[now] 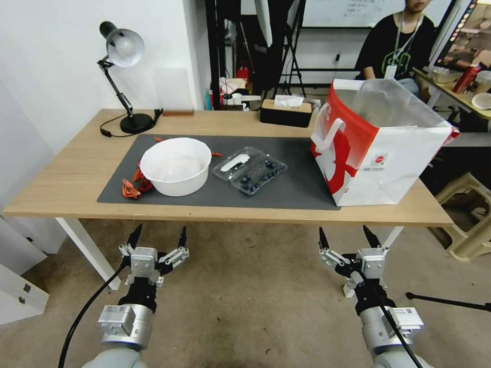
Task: Close the takeout container lid, then place the container into the takeout bag.
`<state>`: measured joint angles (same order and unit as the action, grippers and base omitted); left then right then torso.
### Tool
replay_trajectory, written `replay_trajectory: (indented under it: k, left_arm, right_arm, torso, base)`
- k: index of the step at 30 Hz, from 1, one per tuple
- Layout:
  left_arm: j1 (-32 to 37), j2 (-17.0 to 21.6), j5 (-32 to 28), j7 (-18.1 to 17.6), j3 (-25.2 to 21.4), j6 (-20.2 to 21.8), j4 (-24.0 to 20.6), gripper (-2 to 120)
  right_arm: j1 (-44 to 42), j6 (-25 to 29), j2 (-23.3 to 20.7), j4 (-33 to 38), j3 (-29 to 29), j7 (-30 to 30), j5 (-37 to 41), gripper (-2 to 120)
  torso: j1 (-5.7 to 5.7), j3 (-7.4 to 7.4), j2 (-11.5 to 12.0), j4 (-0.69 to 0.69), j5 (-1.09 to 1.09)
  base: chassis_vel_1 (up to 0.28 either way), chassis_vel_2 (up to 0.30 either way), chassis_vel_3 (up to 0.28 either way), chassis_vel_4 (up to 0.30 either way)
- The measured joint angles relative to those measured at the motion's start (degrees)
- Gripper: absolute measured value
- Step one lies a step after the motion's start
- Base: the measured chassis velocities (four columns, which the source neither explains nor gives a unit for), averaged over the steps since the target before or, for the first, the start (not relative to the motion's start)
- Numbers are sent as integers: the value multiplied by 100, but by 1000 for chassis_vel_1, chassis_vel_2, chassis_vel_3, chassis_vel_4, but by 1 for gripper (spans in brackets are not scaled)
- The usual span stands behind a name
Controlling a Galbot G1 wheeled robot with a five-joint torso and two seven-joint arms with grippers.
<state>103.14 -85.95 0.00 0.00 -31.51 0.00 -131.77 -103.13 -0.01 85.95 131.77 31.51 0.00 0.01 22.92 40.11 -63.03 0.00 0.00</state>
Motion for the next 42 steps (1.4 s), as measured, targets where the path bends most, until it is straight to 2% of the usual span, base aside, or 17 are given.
replay_trajectory:
  k: [27, 30, 31, 33, 34, 35, 37, 39, 41, 42]
  left_arm:
    - [-15, -10, -15, 0, 6, 23, -3, 100]
    - [-170, -137, -199, -1, 100, 351, -80, 100]
    - [-170, -137, -199, -1, 100, 351, -80, 100]
    - [-402, -334, -470, 5, 250, 842, -203, 100]
    - [-455, -381, -533, 8, 285, 957, -231, 100]
    - [-455, -381, -533, 8, 285, 957, -231, 100]
    - [-641, -609, -871, 97, 395, 934, -257, 100]
    - [-643, -619, -888, 105, 396, 883, -257, 100]
    - [-640, -600, -923, 126, 380, 700, -225, 100]
    - [-645, -586, -925, 128, 375, 679, -211, 100]
  right_arm:
    - [20, -48, -1, 9, 5, 0, 16, 100]
    - [211, -494, -14, 135, 116, 20, 176, 100]
    - [211, -494, -14, 135, 116, 20, 176, 100]
    - [389, -908, -29, 252, 219, 42, 323, 100]
    - [430, -1003, -32, 278, 243, 48, 358, 100]
    - [430, -1003, -32, 278, 243, 48, 358, 100]
    - [704, -1638, -52, 460, 398, 83, 588, 100]
    - [752, -1755, -58, 491, 424, 89, 628, 100]
    - [988, -2280, -80, 648, 553, 116, 863, 100]
    - [1026, -2304, -95, 684, 551, 114, 970, 100]
  torso:
    - [0, 0, 0, 0, 0]
    - [0, 0, 0, 1, 0]
    - [0, 0, 0, 1, 0]
    - [0, 0, 0, 0, 1]
    - [0, 0, 0, 0, 1]
    - [0, 0, 0, 0, 1]
    - [1, 1, 0, -1, 2]
    - [0, 0, 0, 0, 1]
    - [0, 0, 0, 0, 1]
    - [0, 0, 0, 0, 1]
  base:
    - [0, 0, 0, 0]
    - [0, 0, 0, 0]
    - [0, 0, 0, 0]
    - [0, 0, 0, 0]
    - [0, 0, 0, 0]
    - [0, 0, 0, 0]
    - [0, 0, 0, 0]
    - [0, 0, 0, 0]
    - [0, 0, 0, 0]
    - [0, 0, 0, 0]
